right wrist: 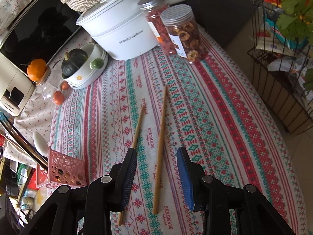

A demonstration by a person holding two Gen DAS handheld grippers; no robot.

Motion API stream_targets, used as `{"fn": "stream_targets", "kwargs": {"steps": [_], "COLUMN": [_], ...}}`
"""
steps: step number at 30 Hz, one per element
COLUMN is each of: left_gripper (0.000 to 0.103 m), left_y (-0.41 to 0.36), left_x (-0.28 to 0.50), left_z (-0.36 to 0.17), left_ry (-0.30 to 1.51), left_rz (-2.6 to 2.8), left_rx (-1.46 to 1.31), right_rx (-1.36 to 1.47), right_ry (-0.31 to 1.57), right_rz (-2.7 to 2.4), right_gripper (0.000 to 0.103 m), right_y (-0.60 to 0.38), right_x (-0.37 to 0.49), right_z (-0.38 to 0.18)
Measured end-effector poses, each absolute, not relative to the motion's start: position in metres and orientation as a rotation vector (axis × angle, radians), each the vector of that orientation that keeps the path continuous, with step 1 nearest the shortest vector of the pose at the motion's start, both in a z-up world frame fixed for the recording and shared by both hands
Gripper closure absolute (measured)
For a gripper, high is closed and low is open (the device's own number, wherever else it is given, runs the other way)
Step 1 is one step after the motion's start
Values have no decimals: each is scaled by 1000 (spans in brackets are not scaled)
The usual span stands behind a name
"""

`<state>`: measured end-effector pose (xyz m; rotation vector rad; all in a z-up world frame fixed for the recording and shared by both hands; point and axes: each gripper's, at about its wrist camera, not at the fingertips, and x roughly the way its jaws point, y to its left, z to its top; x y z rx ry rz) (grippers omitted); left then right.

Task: Organize utensils
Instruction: 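Move both tools to the last two bamboo chopsticks on the tablecloth, then grasp a bamboo chopstick with the left tool while the right tool grasps the other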

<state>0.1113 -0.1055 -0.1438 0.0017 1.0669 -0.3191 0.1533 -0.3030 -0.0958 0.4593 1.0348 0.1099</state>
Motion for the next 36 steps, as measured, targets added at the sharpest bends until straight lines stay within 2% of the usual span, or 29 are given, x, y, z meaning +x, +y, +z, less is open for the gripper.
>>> {"fn": "stream_targets", "kwargs": {"steps": [16,19,20,21,25,31,36], "left_gripper": [62,64,77,97,97,97,97], "left_y": [-149,-159,-162,-164,-157,-134,-95], "left_x": [233,240,239,238,232,184,135], "left_z": [-193,-194,-194,-194,-192,-142,-94], "left_ry": [1222,1197,1185,1176,1164,964,764], "left_rz": [-227,-221,-212,-220,-245,-339,-417], "left_rx": [22,109,137,141,100,-18,-140], "right_rx": [493,488,484,480,470,419,354], "right_ry": [1075,1075,1077,1081,1098,1123,1232], "right_rz": [95,97,96,95,90,78,43], "right_gripper": [64,64,64,64,64,64,64], "right_y": [-318,-319,-318,-318,-318,-313,-303], "right_x": [161,163,164,166,170,185,208], "right_z": [-103,-102,-103,-104,-108,-116,-153]}}
